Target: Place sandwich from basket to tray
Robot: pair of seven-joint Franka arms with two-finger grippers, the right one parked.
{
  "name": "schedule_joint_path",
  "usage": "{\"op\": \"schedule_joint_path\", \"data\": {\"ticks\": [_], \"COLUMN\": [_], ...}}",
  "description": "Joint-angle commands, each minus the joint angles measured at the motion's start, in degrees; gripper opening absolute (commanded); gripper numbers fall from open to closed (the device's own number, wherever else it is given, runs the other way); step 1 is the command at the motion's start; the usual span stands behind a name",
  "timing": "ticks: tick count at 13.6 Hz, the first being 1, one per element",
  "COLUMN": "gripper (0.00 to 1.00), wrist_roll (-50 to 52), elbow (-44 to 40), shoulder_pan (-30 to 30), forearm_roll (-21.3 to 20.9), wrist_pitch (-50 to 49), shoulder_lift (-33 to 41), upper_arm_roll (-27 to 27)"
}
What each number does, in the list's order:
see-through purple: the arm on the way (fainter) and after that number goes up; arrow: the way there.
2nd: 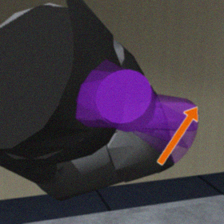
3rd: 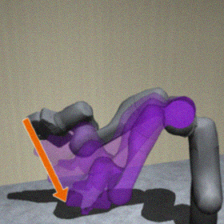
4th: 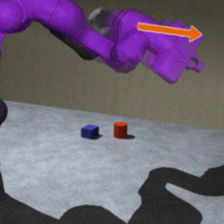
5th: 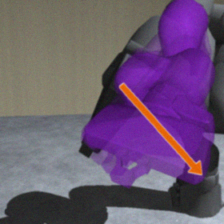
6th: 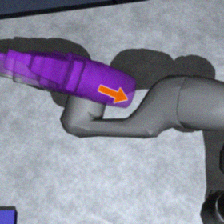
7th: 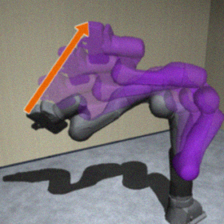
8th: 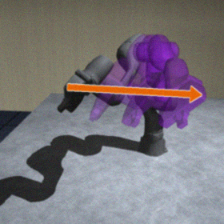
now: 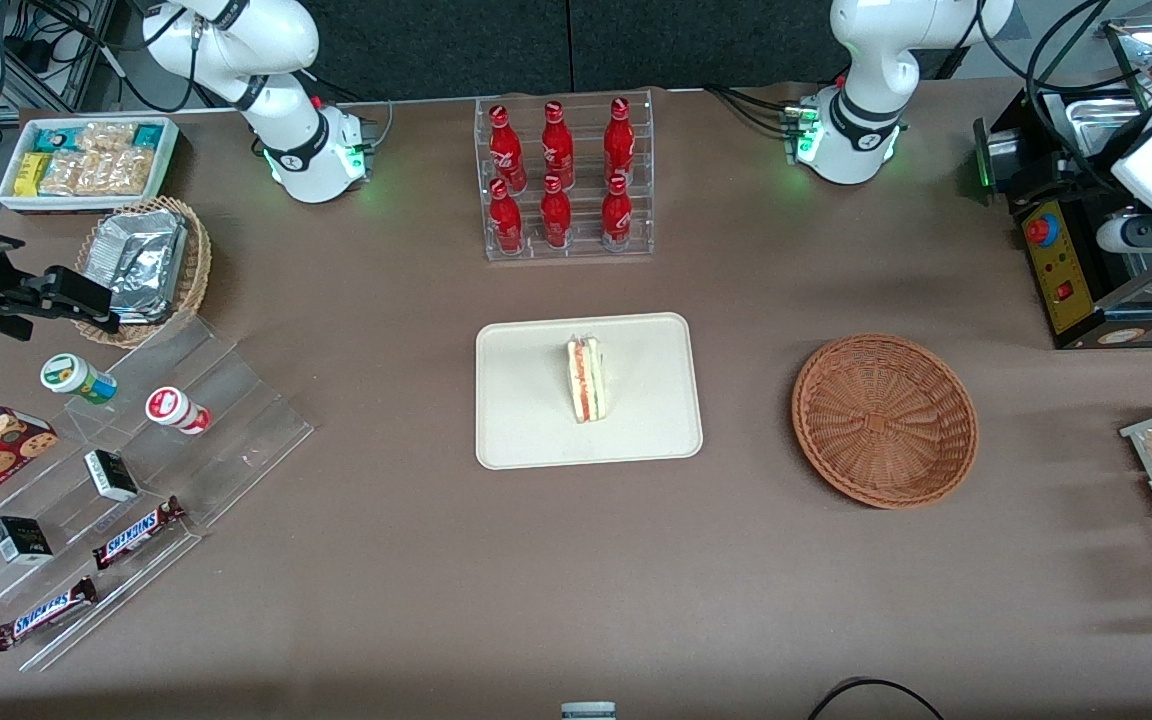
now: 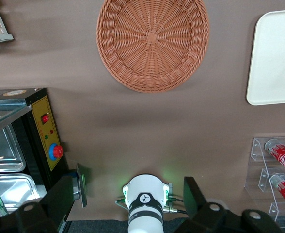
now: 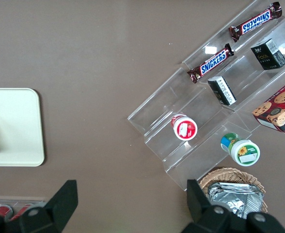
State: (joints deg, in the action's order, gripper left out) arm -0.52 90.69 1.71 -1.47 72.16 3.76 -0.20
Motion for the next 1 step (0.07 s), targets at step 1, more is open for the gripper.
{"op": "schedule_joint_path", "data": {"ticks": [1], "gripper": [1.0], "wrist_roll": [0.96], "elbow": [-1.92], "shoulder_pan": [-0.48], "forearm_roll": [-0.12], "wrist_pitch": [0.78], "shoulder_lift": [-1.82], "upper_arm_roll": [-0.41]}}
